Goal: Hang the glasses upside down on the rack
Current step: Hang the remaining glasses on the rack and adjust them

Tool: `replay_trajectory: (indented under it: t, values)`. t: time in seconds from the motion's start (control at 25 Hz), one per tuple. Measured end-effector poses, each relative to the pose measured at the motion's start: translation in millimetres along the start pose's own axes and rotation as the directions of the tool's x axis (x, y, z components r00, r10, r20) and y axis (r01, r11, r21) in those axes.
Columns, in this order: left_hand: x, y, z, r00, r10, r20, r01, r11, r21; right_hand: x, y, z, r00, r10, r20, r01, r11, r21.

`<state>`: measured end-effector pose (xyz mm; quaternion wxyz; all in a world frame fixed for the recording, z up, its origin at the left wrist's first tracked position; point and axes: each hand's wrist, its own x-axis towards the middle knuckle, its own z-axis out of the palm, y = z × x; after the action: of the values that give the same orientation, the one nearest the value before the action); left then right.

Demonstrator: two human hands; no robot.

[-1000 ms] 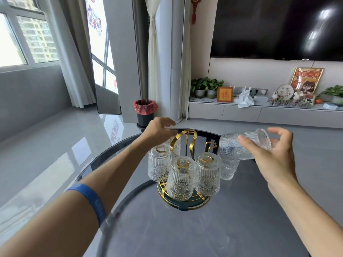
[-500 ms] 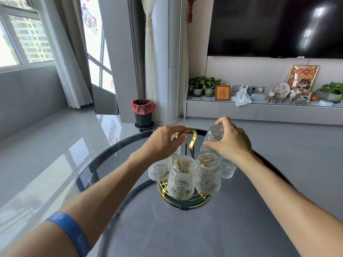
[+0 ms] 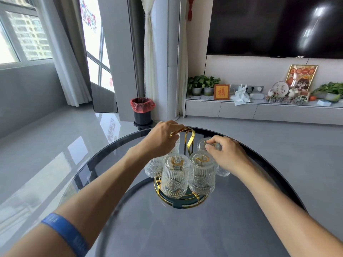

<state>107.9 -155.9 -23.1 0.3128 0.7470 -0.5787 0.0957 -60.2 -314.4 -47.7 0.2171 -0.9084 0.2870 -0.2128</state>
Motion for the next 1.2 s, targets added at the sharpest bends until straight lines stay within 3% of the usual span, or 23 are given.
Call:
replay_trajectory:
  t: [0.24, 0.4, 0.52, 0.92, 1.0, 1.12, 1.2]
  values:
    - [-5.6, -3.7, -25.3, 0.993, 0.038, 0.112, -0.036, 0.999, -0.015, -30.3, -19.4, -4.5, 0.979, -0.142, -0.149, 0.157, 0.983, 0.092]
    - [-14.8, -1.4, -36.6, 0.998, 0.016, 0.055, -0.023, 0.992, 0.123, -17.8, -56.6, -7.7, 0.957, -0.282, -0.064, 0.287, 0.954, 0.087]
    - [-32.8, -3.2, -34.1, 1.0, -0.011, -0.006, 0.012, 0.985, 0.17, -5.3, -70.9, -6.4, 0.965, -0.26, 0.022, 0.26, 0.965, 0.01]
    - [-6.5, 9.7, -19.3, 0.999, -0.04, 0.033, 0.03, 0.969, 0.247, -37.0, -63.9, -19.4, 0.975, -0.111, -0.195, 0.108, 0.994, -0.027]
    - [2.8, 17.7, -14.0, 0.997, -0.051, 0.054, 0.035, 0.962, 0.27, -48.8, -63.6, -19.8, 0.97, -0.139, -0.201, 0.138, 0.99, -0.019]
    - [9.4, 24.1, -6.3, 0.998, -0.056, 0.014, 0.049, 0.952, 0.302, -56.5, -58.1, -18.0, 0.984, -0.141, -0.108, 0.158, 0.972, 0.175]
    - [4.2, 27.3, -0.9, 1.0, -0.007, -0.029, 0.013, 0.977, 0.211, -55.5, -39.2, -15.3, 0.981, -0.081, -0.176, 0.14, 0.925, 0.353]
